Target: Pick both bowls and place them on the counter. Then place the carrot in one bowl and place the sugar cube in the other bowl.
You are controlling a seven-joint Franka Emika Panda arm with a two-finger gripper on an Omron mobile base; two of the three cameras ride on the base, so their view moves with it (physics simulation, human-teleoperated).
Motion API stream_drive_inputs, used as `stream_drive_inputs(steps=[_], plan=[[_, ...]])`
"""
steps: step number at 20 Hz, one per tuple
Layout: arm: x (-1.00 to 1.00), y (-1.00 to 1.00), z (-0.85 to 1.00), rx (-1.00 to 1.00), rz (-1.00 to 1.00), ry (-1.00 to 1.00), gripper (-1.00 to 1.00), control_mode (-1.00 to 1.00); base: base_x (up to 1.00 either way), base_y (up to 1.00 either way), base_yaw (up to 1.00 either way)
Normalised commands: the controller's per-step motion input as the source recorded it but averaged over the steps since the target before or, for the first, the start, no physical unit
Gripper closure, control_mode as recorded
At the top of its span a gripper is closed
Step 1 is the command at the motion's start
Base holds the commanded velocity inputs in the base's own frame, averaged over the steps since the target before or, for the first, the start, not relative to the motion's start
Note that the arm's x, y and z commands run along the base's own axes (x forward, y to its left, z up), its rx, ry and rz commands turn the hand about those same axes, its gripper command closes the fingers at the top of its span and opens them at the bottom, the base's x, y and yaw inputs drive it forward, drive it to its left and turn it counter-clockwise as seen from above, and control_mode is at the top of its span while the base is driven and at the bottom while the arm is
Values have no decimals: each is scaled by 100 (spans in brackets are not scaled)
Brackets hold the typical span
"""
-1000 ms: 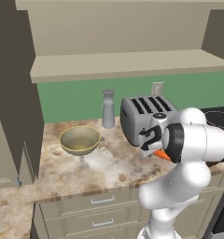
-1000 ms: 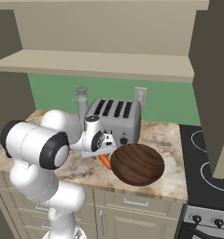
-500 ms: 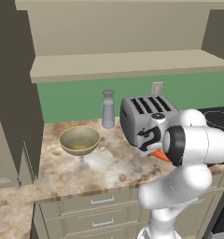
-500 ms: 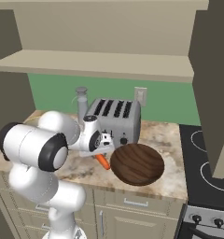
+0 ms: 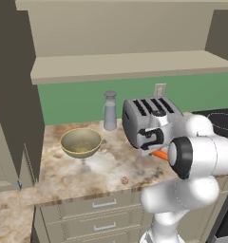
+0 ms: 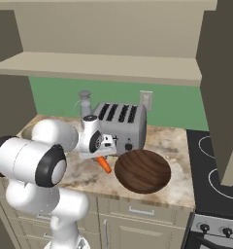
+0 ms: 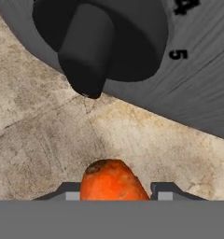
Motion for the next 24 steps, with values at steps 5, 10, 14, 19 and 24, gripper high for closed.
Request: stream_drive_inputs(steps=[5, 10, 14, 19, 24], plan=[[-8, -4, 37, 0, 0, 11, 100, -100, 0, 0, 0], [-13, -14, 36, 0, 0, 14, 100, -100, 0, 0, 0], [-6, -42, 32, 0, 0, 15, 100, -100, 0, 0, 0], [-3, -54, 31, 0, 0, 13, 100, -100, 0, 0, 0], [0, -66, 29, 0, 0, 12, 100, -100, 0, 0, 0]])
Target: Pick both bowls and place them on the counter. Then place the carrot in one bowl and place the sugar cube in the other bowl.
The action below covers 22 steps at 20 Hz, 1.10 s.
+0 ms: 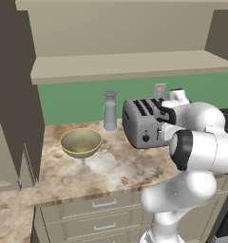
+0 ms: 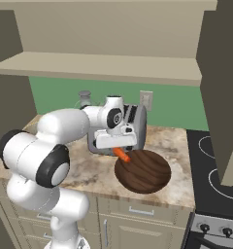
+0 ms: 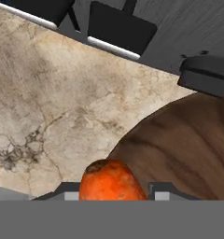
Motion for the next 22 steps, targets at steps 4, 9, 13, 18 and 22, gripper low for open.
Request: stream_drive_inputs(steps=[4, 9, 13, 18, 22], plan=[[0, -71, 8, 2, 0, 7, 100, -100, 0, 0, 0], [-11, -63, -13, 9, -1, 0, 100, -100, 0, 0, 0], [-4, -33, -30, 9, -2, -6, 100, -100, 0, 0, 0], [-5, -22, -41, 13, -3, -20, 100, -100, 0, 0, 0], [6, -4, -35, 10, -2, -28, 100, -100, 0, 0, 0]])
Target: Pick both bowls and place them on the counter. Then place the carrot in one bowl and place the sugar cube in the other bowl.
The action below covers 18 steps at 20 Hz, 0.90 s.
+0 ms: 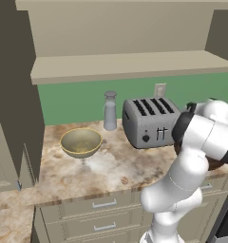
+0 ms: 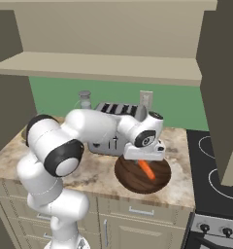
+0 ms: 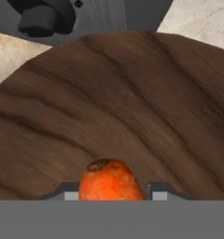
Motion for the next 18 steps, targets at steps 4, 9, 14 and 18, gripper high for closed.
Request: stream_drive_inputs(steps=[4, 9, 14, 18], plan=[[19, 0, -18, 6, 0, -22, 100, -100, 0, 0, 0], [14, 3, -9, 0, 0, -5, 100, -100, 0, 0, 0], [16, 0, -6, 0, 0, 0, 100, -100, 0, 0, 0], [17, -2, -10, 0, 0, 0, 100, -100, 0, 0, 0]])
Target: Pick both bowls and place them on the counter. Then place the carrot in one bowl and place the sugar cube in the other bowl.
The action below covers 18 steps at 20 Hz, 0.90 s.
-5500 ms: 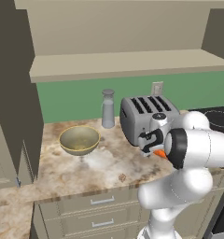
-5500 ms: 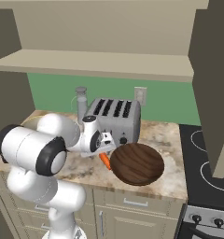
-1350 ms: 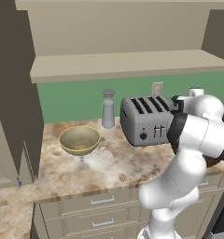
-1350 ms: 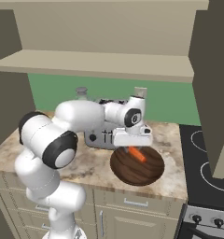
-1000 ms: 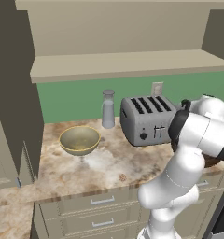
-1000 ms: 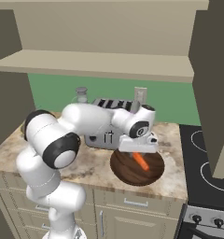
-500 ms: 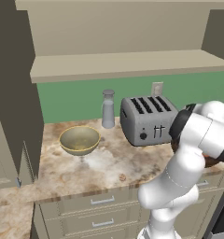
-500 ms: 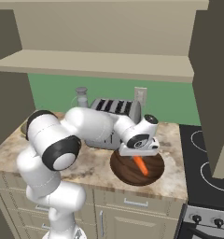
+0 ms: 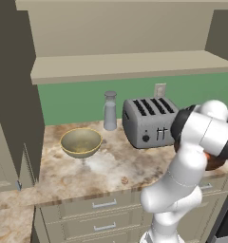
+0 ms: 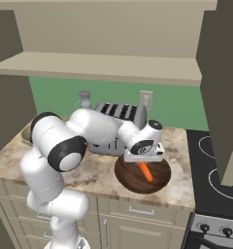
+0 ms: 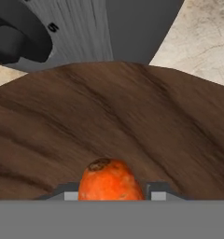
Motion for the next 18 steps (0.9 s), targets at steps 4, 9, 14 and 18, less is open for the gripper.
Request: stream_drive_inputs(steps=[4, 9, 14, 18], plan=[[7, -8, -11, 0, 0, 0, 100, -100, 0, 0, 0], [0, -8, -16, 0, 0, 0, 100, -100, 0, 0, 0], [0, -8, -7, 1, 0, 0, 100, -100, 0, 0, 0], [-4, -2, 0, 1, 0, 0, -100, -100, 0, 0, 0]])
